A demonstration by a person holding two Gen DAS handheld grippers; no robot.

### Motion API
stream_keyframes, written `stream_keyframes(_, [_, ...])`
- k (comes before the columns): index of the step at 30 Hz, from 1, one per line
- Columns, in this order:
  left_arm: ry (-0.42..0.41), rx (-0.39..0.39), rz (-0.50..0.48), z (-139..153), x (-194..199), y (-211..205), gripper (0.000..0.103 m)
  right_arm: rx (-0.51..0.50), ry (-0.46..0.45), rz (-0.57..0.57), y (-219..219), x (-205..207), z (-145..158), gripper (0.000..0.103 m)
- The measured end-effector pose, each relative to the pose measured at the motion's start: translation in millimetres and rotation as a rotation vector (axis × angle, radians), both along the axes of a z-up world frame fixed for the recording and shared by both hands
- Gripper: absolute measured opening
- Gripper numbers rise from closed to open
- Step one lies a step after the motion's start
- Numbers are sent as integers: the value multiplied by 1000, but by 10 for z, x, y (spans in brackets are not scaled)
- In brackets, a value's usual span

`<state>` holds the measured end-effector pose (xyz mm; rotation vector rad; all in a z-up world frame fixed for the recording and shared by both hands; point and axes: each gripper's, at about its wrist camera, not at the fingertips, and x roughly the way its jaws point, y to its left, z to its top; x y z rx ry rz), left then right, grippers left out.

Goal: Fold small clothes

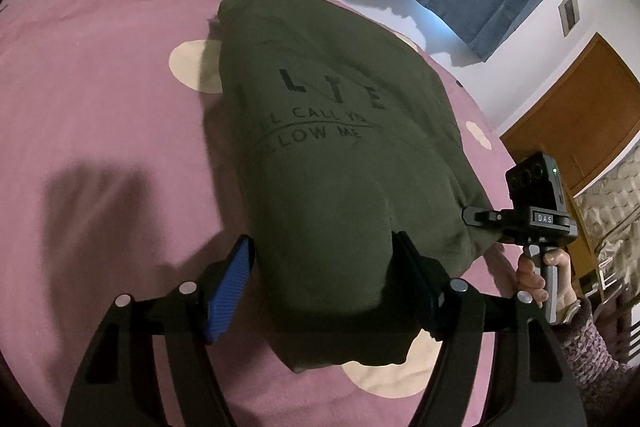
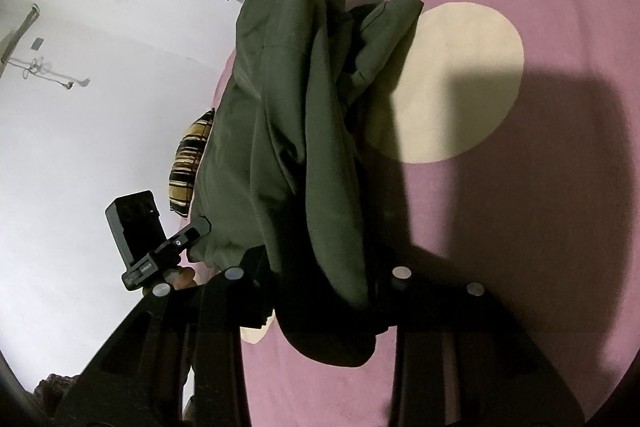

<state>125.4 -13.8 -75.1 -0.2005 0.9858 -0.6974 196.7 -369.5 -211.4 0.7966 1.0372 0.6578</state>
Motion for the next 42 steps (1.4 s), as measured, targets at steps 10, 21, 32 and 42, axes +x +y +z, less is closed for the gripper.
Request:
stream_keyframes(10, [5,3,20,-9,3,8,75,26,-11,-11,-16,-7,3,33])
stream_keyframes(21, [-9,37,103,77,-134,53,79,70,-12,-82,-228,-204,13,44])
stream_keyframes(32, [-228,226,236,447,-765,-2,85,-172,-67,-275,-149,-770,265,87])
stream_keyframes(42, [-279,282,345,506,-1065,-48,86,-627,-168,-340,573,-1075,492,93])
